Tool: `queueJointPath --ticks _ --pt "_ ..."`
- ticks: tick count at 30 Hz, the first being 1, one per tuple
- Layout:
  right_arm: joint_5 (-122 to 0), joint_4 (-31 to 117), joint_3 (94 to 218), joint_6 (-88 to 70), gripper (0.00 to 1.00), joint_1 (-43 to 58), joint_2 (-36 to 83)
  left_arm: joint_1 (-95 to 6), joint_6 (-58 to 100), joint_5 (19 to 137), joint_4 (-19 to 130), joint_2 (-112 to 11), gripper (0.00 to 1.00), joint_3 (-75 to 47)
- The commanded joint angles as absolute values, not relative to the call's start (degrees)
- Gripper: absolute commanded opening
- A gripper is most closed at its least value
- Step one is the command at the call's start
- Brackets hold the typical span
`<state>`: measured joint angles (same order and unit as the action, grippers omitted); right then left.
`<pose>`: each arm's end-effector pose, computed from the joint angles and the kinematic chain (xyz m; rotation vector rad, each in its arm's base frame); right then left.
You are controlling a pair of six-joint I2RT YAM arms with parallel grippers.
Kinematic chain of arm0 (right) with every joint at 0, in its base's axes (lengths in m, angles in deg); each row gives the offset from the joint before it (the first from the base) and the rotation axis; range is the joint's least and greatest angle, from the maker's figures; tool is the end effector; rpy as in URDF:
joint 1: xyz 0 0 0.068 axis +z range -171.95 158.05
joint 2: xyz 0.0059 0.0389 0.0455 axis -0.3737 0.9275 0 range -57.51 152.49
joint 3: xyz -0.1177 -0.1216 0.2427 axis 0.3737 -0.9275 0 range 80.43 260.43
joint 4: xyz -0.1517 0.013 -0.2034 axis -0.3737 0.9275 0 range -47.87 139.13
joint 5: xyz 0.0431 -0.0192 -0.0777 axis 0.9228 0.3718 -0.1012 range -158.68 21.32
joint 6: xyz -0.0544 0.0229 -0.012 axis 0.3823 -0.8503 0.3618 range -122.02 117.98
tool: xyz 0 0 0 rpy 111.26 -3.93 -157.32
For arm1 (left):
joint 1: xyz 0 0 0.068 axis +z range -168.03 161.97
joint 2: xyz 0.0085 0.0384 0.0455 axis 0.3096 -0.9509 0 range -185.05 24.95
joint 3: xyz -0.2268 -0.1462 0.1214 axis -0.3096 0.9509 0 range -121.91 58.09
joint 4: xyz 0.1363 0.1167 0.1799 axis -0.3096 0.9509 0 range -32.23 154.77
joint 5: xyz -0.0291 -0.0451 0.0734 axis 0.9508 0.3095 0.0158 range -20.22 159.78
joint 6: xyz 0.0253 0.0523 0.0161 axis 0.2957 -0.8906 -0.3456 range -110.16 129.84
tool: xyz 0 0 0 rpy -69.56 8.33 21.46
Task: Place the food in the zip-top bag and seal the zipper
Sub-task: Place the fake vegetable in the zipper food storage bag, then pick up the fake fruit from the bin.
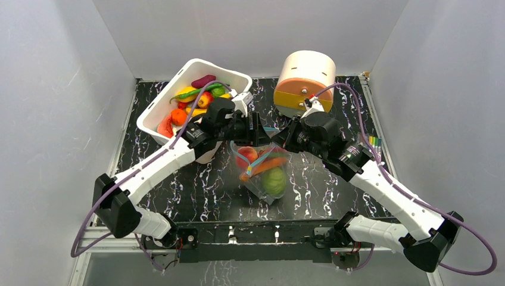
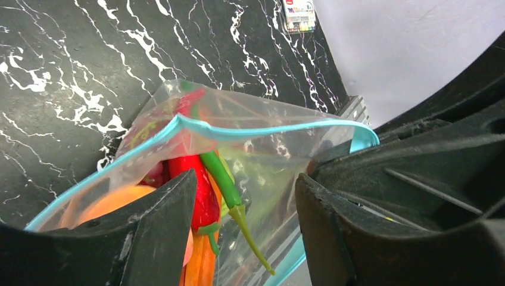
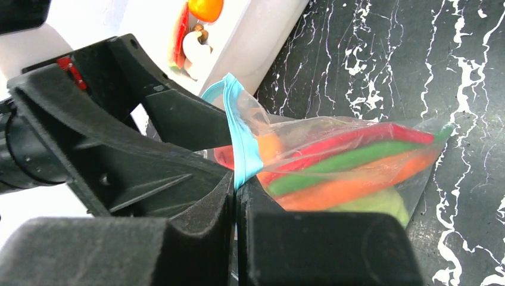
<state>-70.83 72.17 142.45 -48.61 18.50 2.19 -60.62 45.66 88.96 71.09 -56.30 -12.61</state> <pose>0.1642 0.1377 0.3764 0.1416 2.1745 0.8769 0.2305 -0.2318 0.3665 0.3651 2.1449 -1.1730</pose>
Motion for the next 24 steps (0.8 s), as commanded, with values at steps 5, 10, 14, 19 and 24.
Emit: queueJointPath --ticks 5,10,14,19,24 --pt "-74.6 68.53 142.76 -52.71 0.0 18.71 0.99 -61.1 44.49 91.08 71.98 -49.07 0.65 -13.06" --pt "-76.69 69.36 142.66 -54.35 0.0 18.74 0.06 -61.1 43.11 91.95 74.15 -45.73 0.66 -12.61" --pt "-79.65 69.81 142.78 -55.07 0.0 18.68 -1.08 -61.1 41.35 91.03 76.2 -43.74 0.66 -12.03" --pt "-82.34 70.32 143.64 -55.78 0.0 18.72 -1.98 -61.1 38.78 88.63 79.66 -42.72 0.64 -11.42" --pt "-83.35 70.47 143.75 -56.15 0.0 18.71 -2.88 -61.1 37.36 87.07 82.57 -42.25 0.63 -10.14"
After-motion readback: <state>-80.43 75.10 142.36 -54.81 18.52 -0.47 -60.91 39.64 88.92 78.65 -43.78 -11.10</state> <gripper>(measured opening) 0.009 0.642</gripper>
